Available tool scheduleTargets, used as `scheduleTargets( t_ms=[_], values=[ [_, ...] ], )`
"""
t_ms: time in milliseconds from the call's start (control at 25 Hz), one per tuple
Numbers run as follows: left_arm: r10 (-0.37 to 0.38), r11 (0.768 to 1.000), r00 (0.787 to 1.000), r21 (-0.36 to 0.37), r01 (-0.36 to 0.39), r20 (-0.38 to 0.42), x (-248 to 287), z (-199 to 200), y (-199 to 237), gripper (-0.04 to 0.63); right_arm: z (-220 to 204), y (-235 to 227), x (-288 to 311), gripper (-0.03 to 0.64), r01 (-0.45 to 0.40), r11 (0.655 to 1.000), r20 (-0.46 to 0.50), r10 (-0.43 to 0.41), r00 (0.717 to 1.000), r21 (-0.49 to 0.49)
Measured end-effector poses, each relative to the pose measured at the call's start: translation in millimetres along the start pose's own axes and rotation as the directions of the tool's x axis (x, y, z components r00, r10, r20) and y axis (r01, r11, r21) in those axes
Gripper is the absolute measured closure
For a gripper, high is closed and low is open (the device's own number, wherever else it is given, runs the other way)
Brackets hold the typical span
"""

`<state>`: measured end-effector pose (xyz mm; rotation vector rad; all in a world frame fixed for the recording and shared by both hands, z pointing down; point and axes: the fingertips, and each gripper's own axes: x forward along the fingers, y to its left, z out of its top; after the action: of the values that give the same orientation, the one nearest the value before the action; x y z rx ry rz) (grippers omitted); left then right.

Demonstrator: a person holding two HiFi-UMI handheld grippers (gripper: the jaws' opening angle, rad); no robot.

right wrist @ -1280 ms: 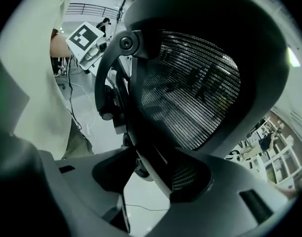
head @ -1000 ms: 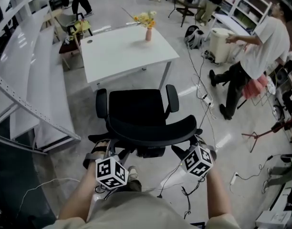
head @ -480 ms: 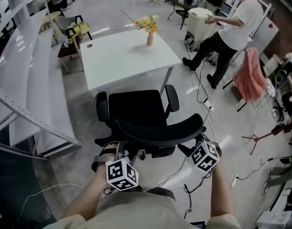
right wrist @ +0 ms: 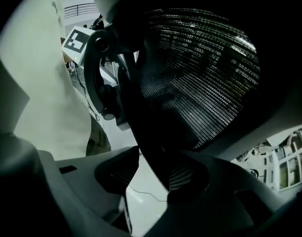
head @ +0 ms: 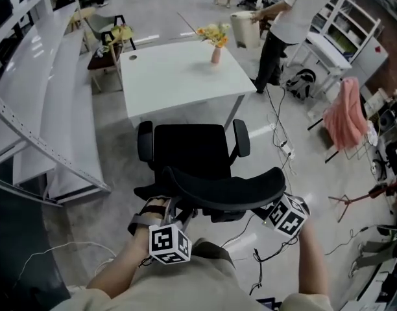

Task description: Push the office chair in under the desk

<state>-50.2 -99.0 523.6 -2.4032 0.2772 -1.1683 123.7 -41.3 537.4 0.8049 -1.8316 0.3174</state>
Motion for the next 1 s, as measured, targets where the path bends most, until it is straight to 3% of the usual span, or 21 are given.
scheduleTargets(
  t_ms=[240, 520, 1000],
  values=[
    [0.016, 0.999, 1.000, 0.032, -0.017, 0.018, -9, -22, 11, 0.390, 22, 16, 6, 0.457, 0.033, 0.999, 0.034, -0.032, 0.999, -0.034],
    [0.042, 0.998, 0.999, 0.041, -0.043, 0.022, 1, -17, 18, 0.385, 19, 0, 10, 0.456, 0.023, 0.999, 0.029, -0.022, 0.999, -0.042],
    [0.024, 1.000, 1.000, -0.013, -0.024, 0.001, 52, 8, 61, 0.385, 10, -73, 18, 0.449, 0.100, 0.990, 0.091, -0.091, 0.992, -0.103]
  ],
)
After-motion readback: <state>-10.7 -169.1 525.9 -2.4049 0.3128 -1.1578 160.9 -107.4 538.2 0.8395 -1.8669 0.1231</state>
